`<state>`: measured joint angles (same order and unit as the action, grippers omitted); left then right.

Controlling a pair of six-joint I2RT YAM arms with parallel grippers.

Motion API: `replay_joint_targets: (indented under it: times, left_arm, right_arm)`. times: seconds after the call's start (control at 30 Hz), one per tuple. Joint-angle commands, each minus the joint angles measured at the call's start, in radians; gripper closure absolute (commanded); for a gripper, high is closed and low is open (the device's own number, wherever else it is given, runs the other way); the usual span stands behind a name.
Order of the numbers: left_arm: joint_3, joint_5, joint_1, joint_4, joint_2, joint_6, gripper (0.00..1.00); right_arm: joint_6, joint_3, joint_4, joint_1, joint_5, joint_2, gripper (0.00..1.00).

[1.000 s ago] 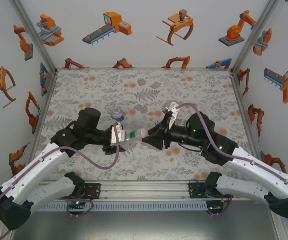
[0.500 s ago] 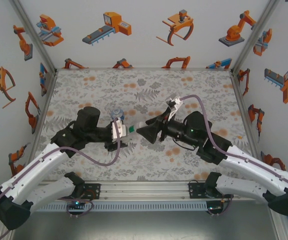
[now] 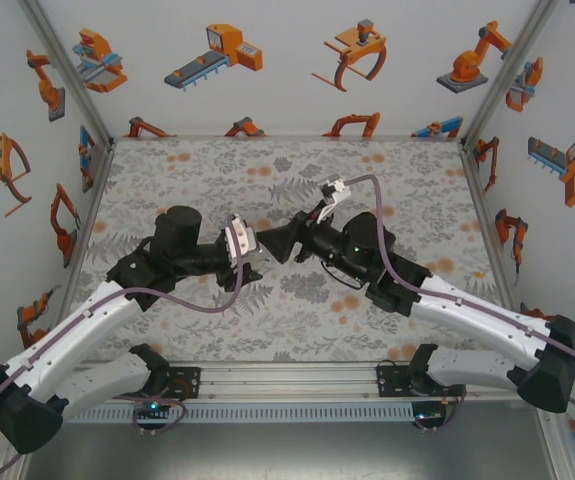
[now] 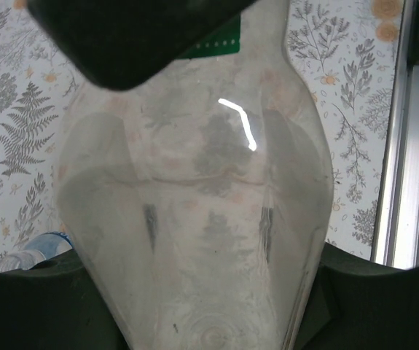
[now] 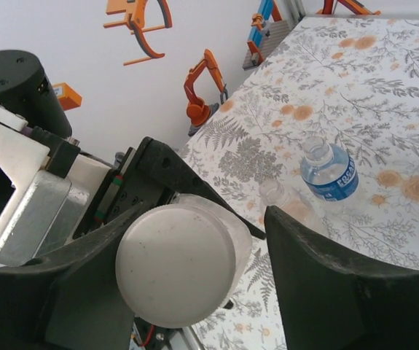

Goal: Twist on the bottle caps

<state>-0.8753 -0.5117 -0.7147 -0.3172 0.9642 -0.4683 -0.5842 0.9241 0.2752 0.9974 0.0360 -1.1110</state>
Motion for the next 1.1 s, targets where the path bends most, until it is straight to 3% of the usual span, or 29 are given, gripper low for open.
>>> replay_joint_targets:
  times: [0.0,0.1,0.2,0.27,0.4,0.63,0.9,1.07]
  left_arm:
    - [-0.034,-0.024,-0.010,0.094,-0.008,0.033,1.00]
    - [-0.034,-0.019,-0.011,0.094,-0.010,0.036,0.93]
    - [-0.033,0.001,-0.010,0.098,-0.015,0.034,0.67]
    - [-0.036,0.059,-0.010,0.102,-0.019,0.056,0.41]
    - [-0.037,0.104,-0.008,0.093,-0.047,0.033,0.23]
    - [-0.095,0.102,0.036,0.022,-0.030,0.059,0.18]
    - [-0.171,0.053,0.216,-0.001,0.013,0.266,0.13]
    - [-0.176,0.003,0.320,-0.004,0.053,0.366,0.13]
  right_arm:
    - [-0.015,0.029,0.042,-0.007,0.025,-0.025,0.48]
    - [-0.013,0.026,0.051,-0.007,0.033,-0.027,0.60]
    - [-0.001,0.025,0.047,-0.008,0.041,-0.023,0.68]
    - [0.011,0.025,0.037,-0.008,0.046,-0.018,0.71]
    - [0.065,0.029,-0.018,-0.018,0.069,-0.006,0.74]
    - [0.181,0.041,-0.153,-0.092,0.097,0.031,0.75]
    - [0.300,0.036,-0.222,-0.285,0.052,0.025,0.75]
    - [0.398,0.054,-0.184,-0.405,0.000,-0.056,0.75]
